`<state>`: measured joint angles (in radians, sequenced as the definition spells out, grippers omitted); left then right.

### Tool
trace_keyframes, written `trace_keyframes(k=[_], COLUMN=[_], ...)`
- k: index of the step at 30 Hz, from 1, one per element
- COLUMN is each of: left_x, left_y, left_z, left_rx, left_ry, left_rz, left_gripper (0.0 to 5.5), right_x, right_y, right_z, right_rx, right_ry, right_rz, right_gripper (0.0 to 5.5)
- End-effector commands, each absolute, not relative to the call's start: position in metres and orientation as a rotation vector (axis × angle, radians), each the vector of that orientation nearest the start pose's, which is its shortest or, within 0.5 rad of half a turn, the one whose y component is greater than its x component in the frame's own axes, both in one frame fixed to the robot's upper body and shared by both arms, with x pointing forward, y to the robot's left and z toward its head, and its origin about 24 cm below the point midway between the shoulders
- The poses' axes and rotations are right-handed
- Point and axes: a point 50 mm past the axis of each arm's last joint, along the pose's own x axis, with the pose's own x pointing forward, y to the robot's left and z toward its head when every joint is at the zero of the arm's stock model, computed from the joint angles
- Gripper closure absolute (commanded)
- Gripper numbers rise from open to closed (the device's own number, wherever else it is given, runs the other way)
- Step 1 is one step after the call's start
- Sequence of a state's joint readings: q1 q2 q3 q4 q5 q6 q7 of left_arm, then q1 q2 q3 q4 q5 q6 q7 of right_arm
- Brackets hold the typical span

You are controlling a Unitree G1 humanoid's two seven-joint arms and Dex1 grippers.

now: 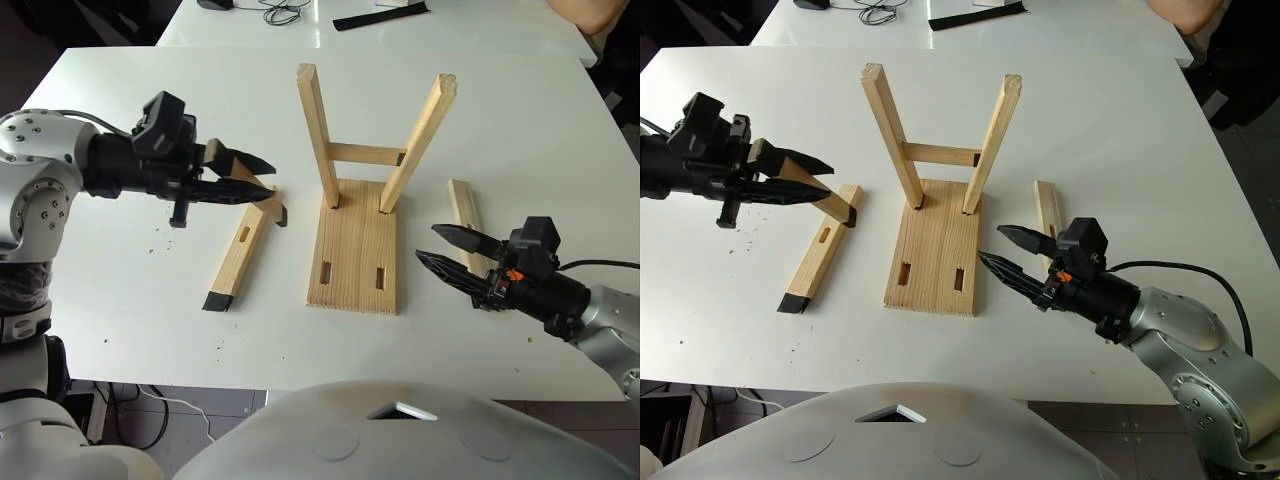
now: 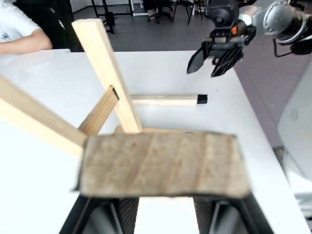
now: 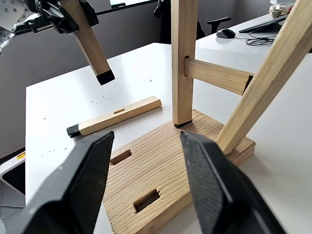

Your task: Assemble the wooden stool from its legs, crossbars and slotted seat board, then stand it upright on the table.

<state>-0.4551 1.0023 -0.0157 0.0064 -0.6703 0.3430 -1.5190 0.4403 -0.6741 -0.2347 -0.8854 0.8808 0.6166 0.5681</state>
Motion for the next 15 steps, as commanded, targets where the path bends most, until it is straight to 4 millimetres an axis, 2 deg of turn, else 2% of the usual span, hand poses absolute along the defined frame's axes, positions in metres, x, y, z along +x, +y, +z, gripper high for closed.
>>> trace_keyframes(k=[1,8,11,15], left_x=[0.277,0.269,0.27,0.273], left_y=[0.25,0.275,0.284,0.286], left_z=[0.177,0.13,0.125,0.123], left_rx=[0.54,0.683,0.687,0.708], left_ry=[0.131,0.157,0.166,0.173], left_rz=[-1.528,-1.521,-1.49,-1.484], left_gripper=[4.2,4.2,4.2,4.2], right_x=[0.146,0.151,0.149,0.146], right_y=[-0.174,-0.18,-0.18,-0.179], right_z=[0.133,0.126,0.125,0.122], right_rx=[0.085,0.026,0.018,0.02], right_ry=[0.198,0.244,0.252,0.257], right_rz=[0.841,0.828,0.834,0.824], right_gripper=[2.99,2.99,2.99,2.99])
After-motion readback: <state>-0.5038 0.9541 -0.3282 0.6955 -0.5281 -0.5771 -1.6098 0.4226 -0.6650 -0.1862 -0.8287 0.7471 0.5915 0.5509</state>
